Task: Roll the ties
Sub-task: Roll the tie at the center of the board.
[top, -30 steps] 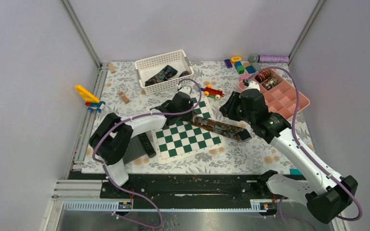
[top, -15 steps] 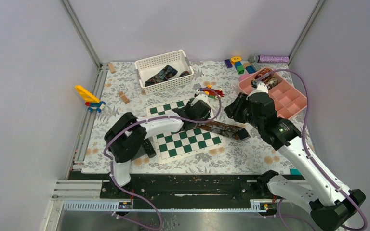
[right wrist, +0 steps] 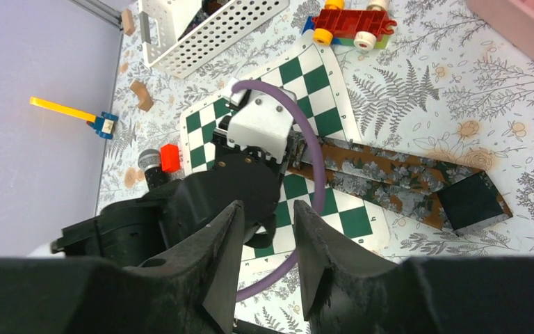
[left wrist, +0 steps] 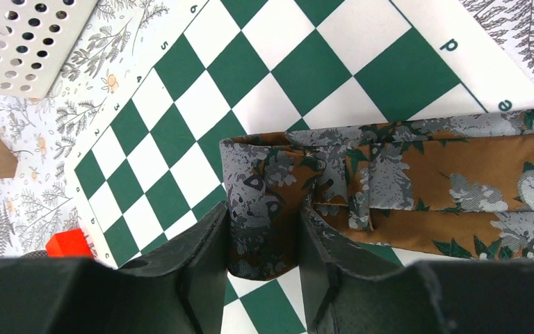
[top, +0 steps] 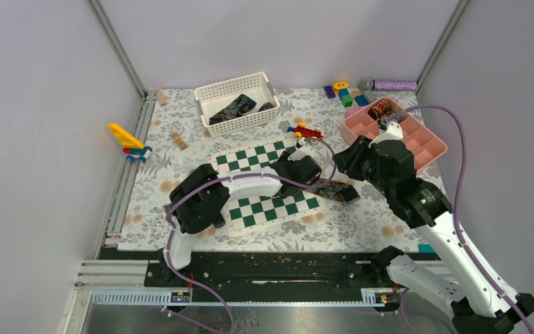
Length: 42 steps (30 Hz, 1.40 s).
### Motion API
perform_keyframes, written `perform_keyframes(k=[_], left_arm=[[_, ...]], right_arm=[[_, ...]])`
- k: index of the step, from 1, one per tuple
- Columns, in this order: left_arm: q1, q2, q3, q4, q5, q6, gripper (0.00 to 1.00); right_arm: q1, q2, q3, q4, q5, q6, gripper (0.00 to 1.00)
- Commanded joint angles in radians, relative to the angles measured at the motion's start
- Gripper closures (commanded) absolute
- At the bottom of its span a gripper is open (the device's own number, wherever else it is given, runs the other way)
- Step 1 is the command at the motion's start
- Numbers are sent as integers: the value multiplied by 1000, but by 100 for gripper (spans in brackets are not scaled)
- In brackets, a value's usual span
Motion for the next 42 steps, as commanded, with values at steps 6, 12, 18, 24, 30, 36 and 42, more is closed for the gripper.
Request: perform_keyframes(k=[6, 12, 18, 24, 30, 36, 42], left_arm=[[-38, 52, 65, -61, -46, 12, 63], [-54, 72, 106, -90, -26, 12, 59], [-60, 75, 138, -102, 16, 7, 50], [-65, 77, 159, -107, 67, -2, 47], [-65, 83, 175, -107, 120, -22, 46], [-65, 93, 177, -96, 174, -39, 44], [-64, 78, 151, -45, 235, -44, 40]], right_arm=[[-8, -30, 23, -18, 54, 4, 59], [-9, -34, 9, -17, 54, 8, 59], [-8, -31, 4, -17, 50, 8, 58], [-8, -44, 6, -17, 48, 9, 57], [-8, -85, 5, 35, 14, -30, 56], [-8, -151, -28, 156, -81, -81, 54], [-8, -146, -34, 183, -113, -109, 53]])
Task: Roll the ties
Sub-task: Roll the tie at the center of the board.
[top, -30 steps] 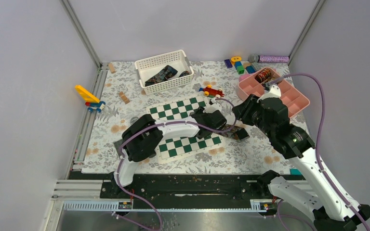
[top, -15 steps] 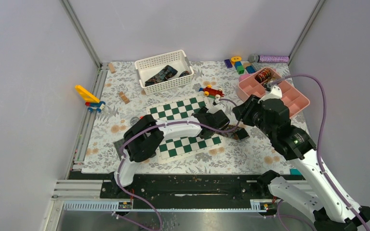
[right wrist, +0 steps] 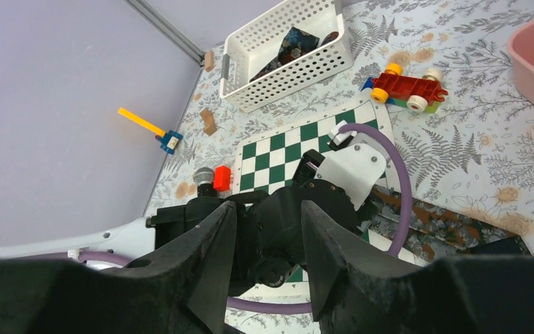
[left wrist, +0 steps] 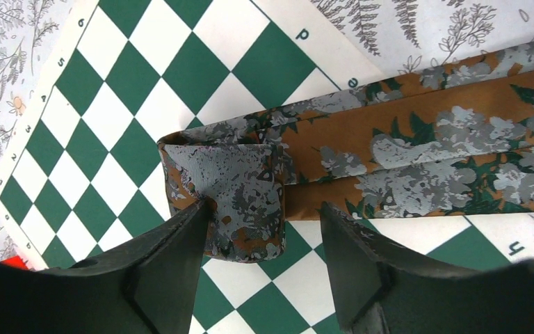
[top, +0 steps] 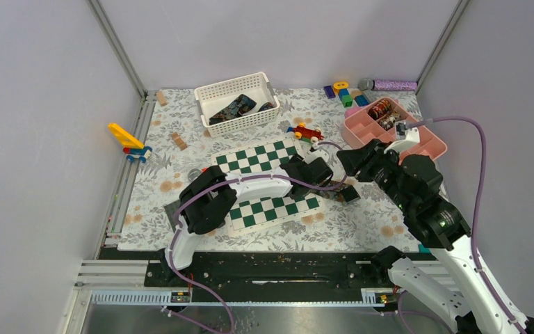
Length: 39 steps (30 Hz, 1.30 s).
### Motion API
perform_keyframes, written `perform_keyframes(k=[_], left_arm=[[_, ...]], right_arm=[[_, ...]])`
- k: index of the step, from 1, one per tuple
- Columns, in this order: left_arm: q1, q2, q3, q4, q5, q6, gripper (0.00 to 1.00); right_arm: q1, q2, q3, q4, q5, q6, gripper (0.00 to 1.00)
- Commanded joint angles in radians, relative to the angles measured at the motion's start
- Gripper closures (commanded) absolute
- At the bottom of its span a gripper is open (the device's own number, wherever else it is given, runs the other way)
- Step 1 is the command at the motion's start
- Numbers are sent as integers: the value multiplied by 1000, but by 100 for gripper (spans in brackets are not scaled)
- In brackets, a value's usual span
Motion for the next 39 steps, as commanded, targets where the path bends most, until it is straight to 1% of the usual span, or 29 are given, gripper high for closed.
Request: perform_keyframes(k=[1, 15, 19, 24, 29, 33, 36, 38, 39], left_arm=[[-5, -1, 3, 64, 99, -30, 40], [11, -23, -41, 133, 260, -83, 40], [28, -31, -61, 147, 276, -99, 40], [44, -51, -72, 148, 257, -101, 40], [53, -86, -78, 150, 235, -101, 40], [53, -140, -98, 151, 221, -103, 40], [54, -184, -127, 164, 216, -115, 40], [54, -211, -144, 172, 215, -119, 40], [54, -224, -149, 174, 216, -122, 39]], right_arm=[[-6, 18, -3, 69, -50, -45, 53], [-5, 41, -7, 80, -45, -40, 52], [-5, 43, -10, 79, -41, -37, 52], [-5, 57, 12, 70, -43, -44, 52], [-5, 77, 91, 63, -64, -54, 52], [-5, 105, 244, 5, -142, -39, 52], [-5, 103, 309, -14, -176, -22, 52], [-5, 86, 324, -37, -117, 1, 52], [-5, 82, 326, -57, -48, 16, 52]])
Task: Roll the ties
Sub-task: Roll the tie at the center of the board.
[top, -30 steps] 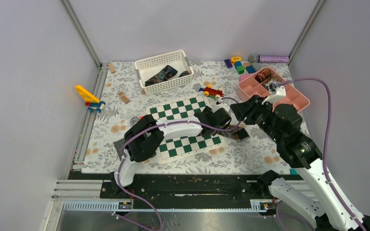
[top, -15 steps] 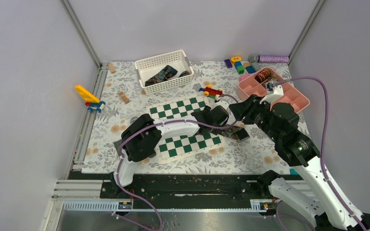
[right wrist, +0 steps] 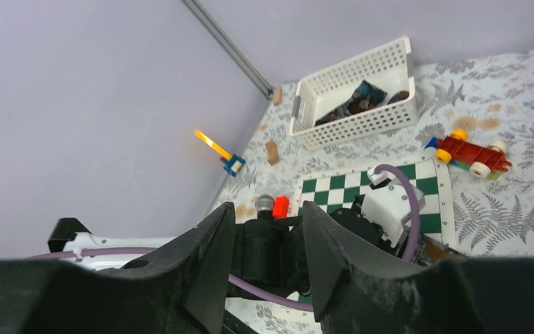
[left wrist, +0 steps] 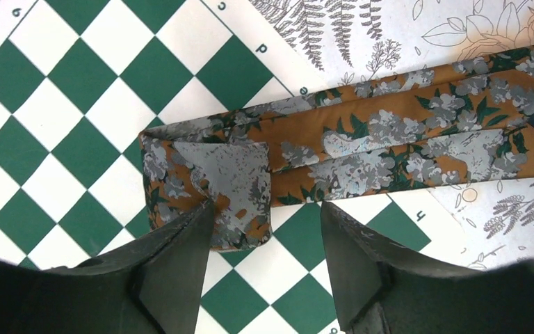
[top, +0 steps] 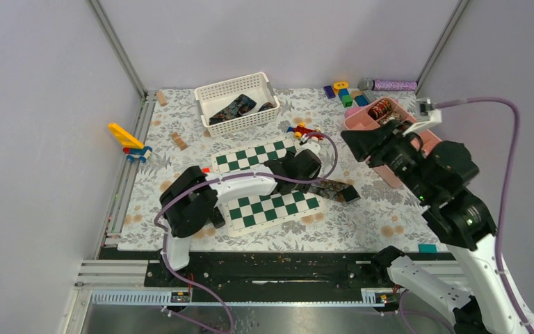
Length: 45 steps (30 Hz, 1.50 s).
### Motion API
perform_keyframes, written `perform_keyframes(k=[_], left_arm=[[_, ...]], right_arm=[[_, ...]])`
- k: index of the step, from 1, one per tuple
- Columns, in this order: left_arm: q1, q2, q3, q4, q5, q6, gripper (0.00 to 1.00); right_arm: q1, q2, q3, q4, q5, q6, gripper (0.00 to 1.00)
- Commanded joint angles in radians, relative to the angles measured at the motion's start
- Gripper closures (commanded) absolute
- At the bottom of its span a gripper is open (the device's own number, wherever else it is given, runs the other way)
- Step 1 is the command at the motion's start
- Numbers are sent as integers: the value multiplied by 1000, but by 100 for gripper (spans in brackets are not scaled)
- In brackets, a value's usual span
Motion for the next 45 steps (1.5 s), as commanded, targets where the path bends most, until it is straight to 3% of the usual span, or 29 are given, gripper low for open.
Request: perform_keyframes(k=[1, 3, 6, 14, 18, 23, 28, 33, 37, 45], left_arm=[[7, -108, -28, 25, -1, -26, 39], [8, -145, -43, 27, -5, -28, 39], [14, -213, -85, 37, -8, -29, 39], [82, -436, -271, 112, 17, -60, 39], [195, -521, -395, 203, 105, -128, 39], [318, -567, -513, 349, 240, -196, 39], [379, -566, -602, 518, 353, -247, 39], [387, -537, -614, 550, 364, -252, 39], [391, -512, -612, 555, 375, -253, 39], [392, -474, -607, 575, 391, -251, 40]], right_arm=[[-4, -25, 56, -86, 147, 60, 53], [-4, 0, 84, -194, 274, 83, 54], [-4, 44, 81, -279, 339, 88, 55], [-4, 110, -80, -200, 309, 132, 55], [-5, 173, -173, -102, 235, 172, 57], [-4, 344, -294, 123, -30, 241, 59], [16, 593, -313, 317, -202, 270, 61], [19, 780, -277, 407, -270, 290, 67], [19, 862, -240, 407, -292, 311, 70], [19, 896, -229, 334, -191, 292, 74]])
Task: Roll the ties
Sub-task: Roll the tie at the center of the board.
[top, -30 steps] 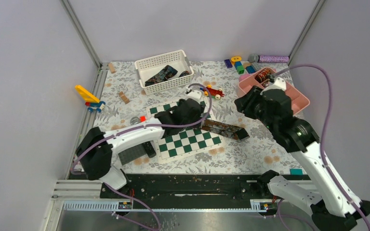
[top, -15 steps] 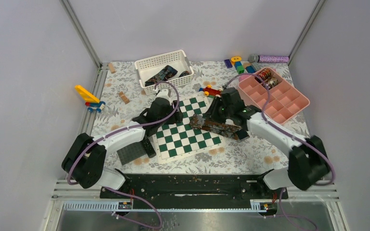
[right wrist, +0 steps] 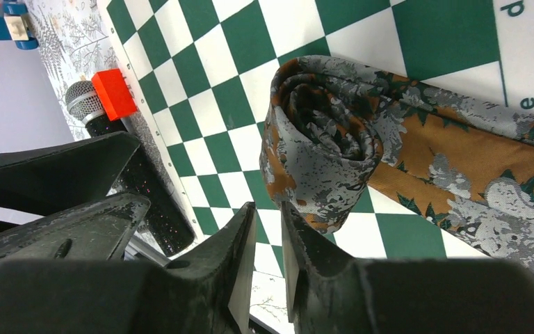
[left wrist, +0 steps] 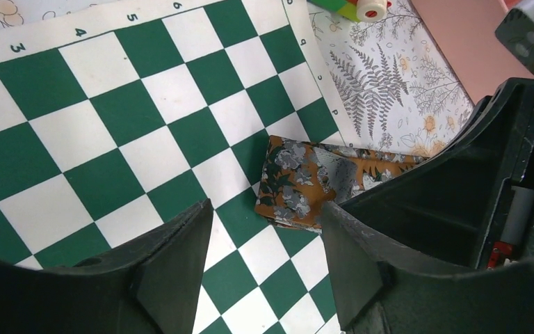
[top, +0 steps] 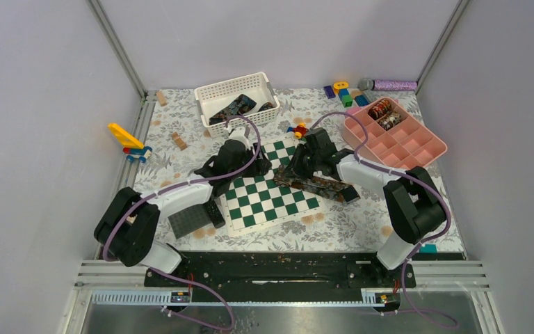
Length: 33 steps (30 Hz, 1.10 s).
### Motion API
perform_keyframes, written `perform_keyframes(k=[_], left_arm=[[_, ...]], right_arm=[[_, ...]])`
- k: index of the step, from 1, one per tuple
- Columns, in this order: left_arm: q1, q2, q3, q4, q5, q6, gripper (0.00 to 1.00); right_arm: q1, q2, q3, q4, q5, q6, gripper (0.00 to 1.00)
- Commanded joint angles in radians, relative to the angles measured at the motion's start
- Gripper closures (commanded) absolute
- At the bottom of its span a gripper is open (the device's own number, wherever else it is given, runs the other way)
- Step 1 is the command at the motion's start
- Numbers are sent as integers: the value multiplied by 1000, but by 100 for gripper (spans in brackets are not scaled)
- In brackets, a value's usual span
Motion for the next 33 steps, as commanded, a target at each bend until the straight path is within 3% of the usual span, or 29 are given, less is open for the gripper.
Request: perform_keyframes(k=[1, 16, 24, 33], left_arm=[[7, 23, 8, 77, 27, -6, 40], [7, 125, 23, 156, 158, -16, 41], [5, 186, 2, 299, 281, -37, 30], [5, 251, 16, 331, 311, -44, 28]], right_arm=[[5, 8, 43, -25, 57, -4, 74], [5, 29, 33, -98, 157, -28, 75], [4, 28, 12, -111, 196, -33, 75], [3, 17, -5, -121, 215, -38, 76]])
